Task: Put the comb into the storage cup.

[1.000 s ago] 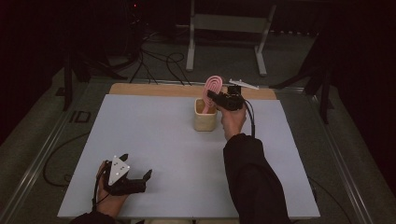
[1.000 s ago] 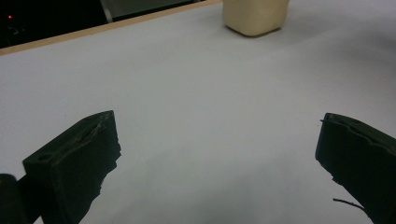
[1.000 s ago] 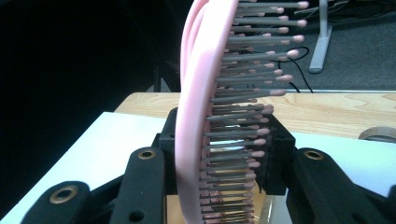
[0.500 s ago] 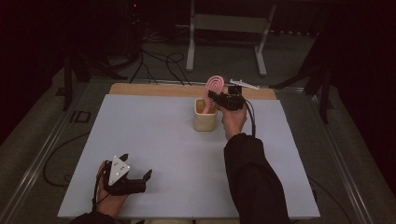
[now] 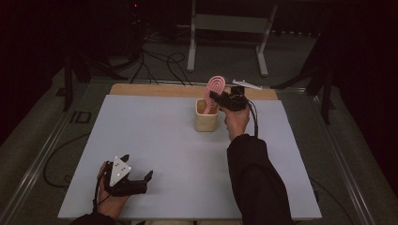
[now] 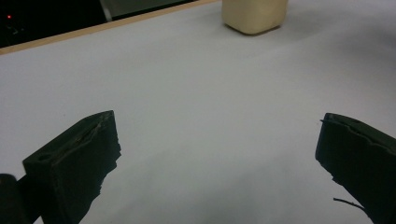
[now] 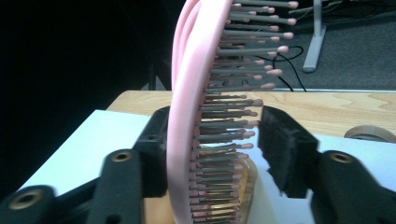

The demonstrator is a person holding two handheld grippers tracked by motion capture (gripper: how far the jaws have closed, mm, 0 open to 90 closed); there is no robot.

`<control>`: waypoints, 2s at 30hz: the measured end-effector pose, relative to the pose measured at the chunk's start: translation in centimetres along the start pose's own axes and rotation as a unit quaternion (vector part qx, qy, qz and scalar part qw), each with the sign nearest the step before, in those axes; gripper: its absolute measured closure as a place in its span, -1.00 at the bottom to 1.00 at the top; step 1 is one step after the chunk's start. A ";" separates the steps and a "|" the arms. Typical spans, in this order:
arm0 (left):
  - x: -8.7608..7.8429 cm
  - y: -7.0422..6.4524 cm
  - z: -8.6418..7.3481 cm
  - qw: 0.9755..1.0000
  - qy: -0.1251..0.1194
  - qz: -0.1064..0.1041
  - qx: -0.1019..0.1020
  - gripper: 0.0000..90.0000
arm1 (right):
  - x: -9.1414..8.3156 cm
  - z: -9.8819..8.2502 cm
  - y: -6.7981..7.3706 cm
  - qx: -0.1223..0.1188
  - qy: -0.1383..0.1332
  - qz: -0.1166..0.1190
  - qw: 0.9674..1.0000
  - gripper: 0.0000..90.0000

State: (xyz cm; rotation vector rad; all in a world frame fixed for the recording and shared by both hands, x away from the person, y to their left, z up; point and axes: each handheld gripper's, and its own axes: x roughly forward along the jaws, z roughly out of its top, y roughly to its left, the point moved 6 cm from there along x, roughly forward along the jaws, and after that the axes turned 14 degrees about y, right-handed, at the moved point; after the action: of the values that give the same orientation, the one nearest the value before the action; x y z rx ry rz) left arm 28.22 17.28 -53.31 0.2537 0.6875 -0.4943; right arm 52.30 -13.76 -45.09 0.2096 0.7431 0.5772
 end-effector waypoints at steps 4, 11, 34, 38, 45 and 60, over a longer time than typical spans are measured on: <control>0.0 0.0 0.0 1.000 0.000 0.000 0.000 -0.99 | 0.0 -0.1 0.1 -0.013 0.004 0.000 1.000 -0.07; 0.0 0.0 0.0 1.000 0.001 0.000 0.000 -0.99 | 0.1 -0.2 0.4 -0.037 0.013 0.003 0.999 -0.37; 0.0 0.0 0.0 1.000 0.001 0.001 -0.001 -0.99 | 0.0 -0.8 0.8 -0.065 0.045 -0.012 0.997 -0.79; 0.0 0.0 0.0 1.000 0.001 0.002 -0.001 -0.99 | 0.1 -1.0 1.0 -0.067 0.054 -0.008 0.996 -0.81; 0.0 0.0 0.0 1.000 0.000 0.002 -0.001 -0.99 | 0.0 -1.5 1.6 -0.094 0.067 -0.017 0.993 -0.81; 0.0 0.0 -0.1 1.000 0.002 0.003 -0.001 -0.99 | -0.8 -2.7 0.9 -0.100 0.072 -0.017 0.992 -0.81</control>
State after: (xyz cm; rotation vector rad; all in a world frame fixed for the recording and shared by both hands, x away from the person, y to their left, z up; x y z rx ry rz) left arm 28.21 17.28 -53.38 0.2554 0.6901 -0.4878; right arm 49.63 -13.53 -46.22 -0.0313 0.8212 0.6343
